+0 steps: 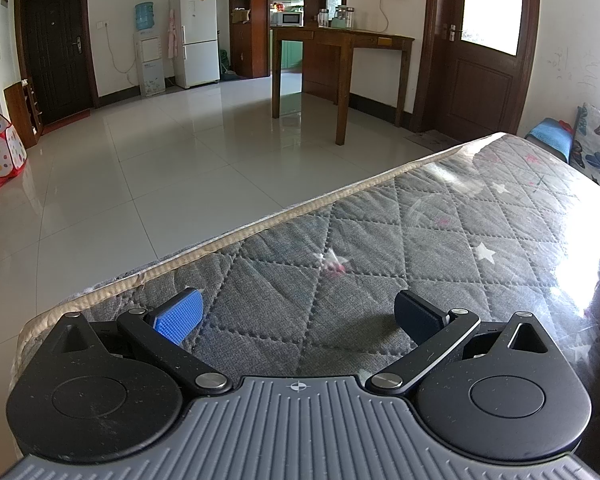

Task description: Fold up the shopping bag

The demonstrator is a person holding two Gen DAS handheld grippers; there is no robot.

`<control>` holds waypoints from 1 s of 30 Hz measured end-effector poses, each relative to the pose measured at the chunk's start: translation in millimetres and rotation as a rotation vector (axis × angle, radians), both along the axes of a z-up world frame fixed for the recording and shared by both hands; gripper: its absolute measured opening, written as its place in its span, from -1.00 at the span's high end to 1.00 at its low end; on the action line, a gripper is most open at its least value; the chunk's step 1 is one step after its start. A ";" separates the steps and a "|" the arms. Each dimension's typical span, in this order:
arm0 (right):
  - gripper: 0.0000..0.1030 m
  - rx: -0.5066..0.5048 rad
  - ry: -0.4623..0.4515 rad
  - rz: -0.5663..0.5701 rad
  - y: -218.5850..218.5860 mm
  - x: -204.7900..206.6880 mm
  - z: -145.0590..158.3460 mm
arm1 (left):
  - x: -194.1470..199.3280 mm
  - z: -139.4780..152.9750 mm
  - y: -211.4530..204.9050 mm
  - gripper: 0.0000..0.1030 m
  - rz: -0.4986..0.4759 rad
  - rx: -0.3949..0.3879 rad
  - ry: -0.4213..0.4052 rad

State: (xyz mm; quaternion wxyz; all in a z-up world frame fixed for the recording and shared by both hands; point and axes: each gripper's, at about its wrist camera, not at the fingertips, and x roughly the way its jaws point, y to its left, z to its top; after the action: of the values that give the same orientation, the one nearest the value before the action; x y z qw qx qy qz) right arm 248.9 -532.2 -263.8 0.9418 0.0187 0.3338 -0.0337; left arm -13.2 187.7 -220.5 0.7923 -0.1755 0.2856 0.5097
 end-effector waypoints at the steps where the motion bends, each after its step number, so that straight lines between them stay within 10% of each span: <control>1: -1.00 0.000 0.000 0.000 0.0 0.0 0.0 | 0.0 0.0 0.0 -1.00 0.000 0.000 0.000; 30: -1.00 0.000 0.000 0.000 0.4 0.2 0.0 | -5.6 -1.2 -3.3 -1.00 -0.023 0.003 -0.015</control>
State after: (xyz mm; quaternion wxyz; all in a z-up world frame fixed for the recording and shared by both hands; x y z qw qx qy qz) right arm 249.1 -531.8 -263.8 0.9418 0.0187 0.3339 -0.0338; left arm -18.8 184.4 -221.7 0.8006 -0.1748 0.2807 0.4997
